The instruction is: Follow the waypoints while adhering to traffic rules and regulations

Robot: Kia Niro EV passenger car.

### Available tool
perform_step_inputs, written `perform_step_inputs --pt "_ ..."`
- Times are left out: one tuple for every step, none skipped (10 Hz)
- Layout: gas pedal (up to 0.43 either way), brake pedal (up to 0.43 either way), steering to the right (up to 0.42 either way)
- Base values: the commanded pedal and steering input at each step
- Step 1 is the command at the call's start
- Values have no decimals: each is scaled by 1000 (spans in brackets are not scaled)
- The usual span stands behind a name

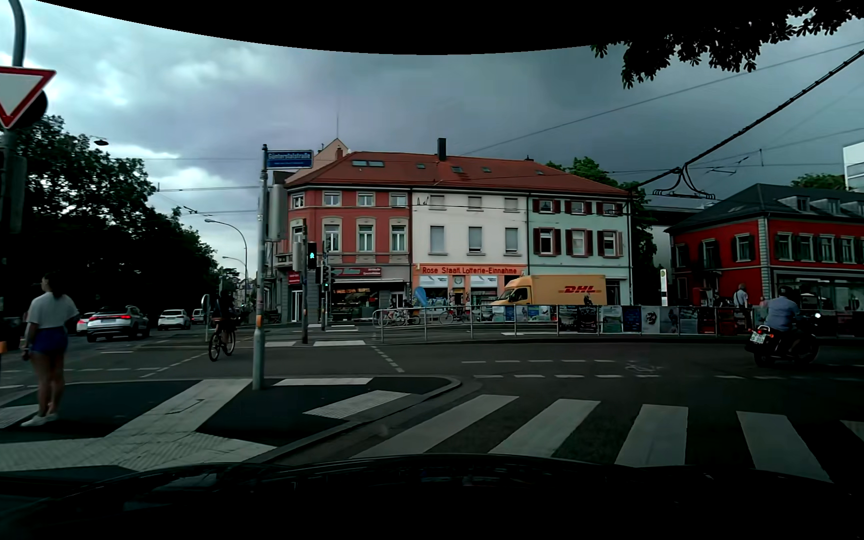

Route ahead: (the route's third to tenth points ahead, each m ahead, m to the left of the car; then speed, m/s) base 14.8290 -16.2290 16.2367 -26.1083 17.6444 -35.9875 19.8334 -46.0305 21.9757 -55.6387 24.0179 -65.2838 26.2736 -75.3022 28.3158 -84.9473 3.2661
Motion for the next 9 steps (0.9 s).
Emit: perform_step_inputs --pt "87 0 332" --pt "87 0 340" --pt "87 0 345" --pt "87 0 351" --pt "87 0 355" --pt "98 0 361" --pt "110 0 367" --pt "110 0 372" --pt "110 0 378"
